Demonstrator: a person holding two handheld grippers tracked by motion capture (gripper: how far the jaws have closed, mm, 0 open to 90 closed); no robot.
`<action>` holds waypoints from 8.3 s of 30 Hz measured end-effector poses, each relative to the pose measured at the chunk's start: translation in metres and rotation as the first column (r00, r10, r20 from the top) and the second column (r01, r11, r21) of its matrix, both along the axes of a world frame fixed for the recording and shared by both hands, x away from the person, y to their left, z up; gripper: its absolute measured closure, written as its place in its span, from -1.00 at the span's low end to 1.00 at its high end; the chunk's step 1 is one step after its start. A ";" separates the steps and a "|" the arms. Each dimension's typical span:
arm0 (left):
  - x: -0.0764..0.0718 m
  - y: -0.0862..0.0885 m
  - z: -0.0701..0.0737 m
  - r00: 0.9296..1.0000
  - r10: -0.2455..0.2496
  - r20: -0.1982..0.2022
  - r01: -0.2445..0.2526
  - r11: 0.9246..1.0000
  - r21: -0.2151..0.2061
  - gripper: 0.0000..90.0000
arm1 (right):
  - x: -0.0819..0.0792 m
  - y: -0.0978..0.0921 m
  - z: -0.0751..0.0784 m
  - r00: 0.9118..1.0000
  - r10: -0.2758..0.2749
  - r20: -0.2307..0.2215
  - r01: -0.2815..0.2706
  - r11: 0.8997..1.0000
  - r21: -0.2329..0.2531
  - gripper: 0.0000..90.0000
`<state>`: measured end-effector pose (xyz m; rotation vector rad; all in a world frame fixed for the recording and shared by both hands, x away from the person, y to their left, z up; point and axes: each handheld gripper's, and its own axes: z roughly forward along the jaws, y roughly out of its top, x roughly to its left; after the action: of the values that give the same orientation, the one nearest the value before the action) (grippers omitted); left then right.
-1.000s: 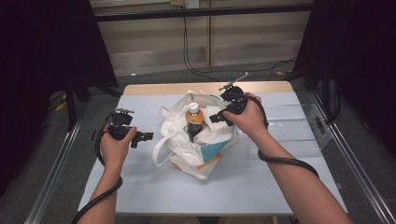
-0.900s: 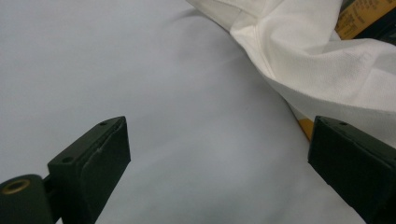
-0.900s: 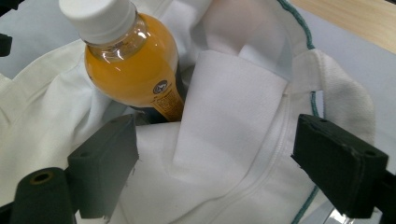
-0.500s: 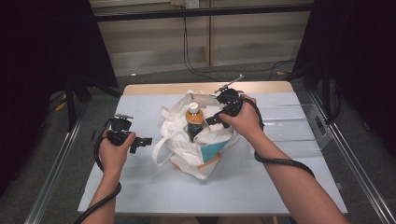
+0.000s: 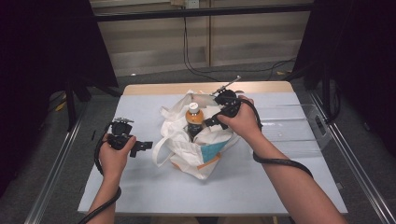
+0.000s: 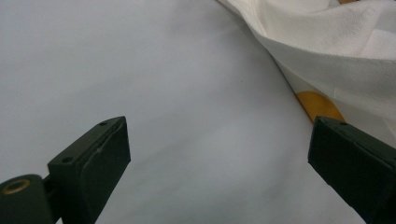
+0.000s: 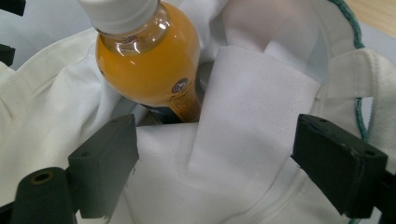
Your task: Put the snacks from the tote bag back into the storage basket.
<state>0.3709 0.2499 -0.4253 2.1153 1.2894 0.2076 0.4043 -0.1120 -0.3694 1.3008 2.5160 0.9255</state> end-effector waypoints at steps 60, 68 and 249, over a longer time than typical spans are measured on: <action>-0.015 0.012 -0.016 1.000 0.021 -0.017 -0.021 0.999 -0.029 -0.87 | 0.018 0.044 0.002 0.993 0.118 -0.002 -0.118 0.992 -0.043 -0.70; -0.014 0.014 -0.015 1.000 0.014 -0.016 -0.014 1.000 -0.026 -0.87 | 0.020 0.046 -0.011 0.991 0.134 -0.028 -0.135 0.989 -0.053 -0.69; -0.003 0.002 0.002 0.998 -0.061 0.011 0.061 0.998 -0.020 -0.89 | 0.007 -0.038 0.143 0.980 0.021 -0.198 -0.050 0.988 -0.144 -0.33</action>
<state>0.3675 0.2516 -0.4236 2.1304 1.2145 0.1791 0.4116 -0.1503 -0.2262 1.3651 2.7030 0.6290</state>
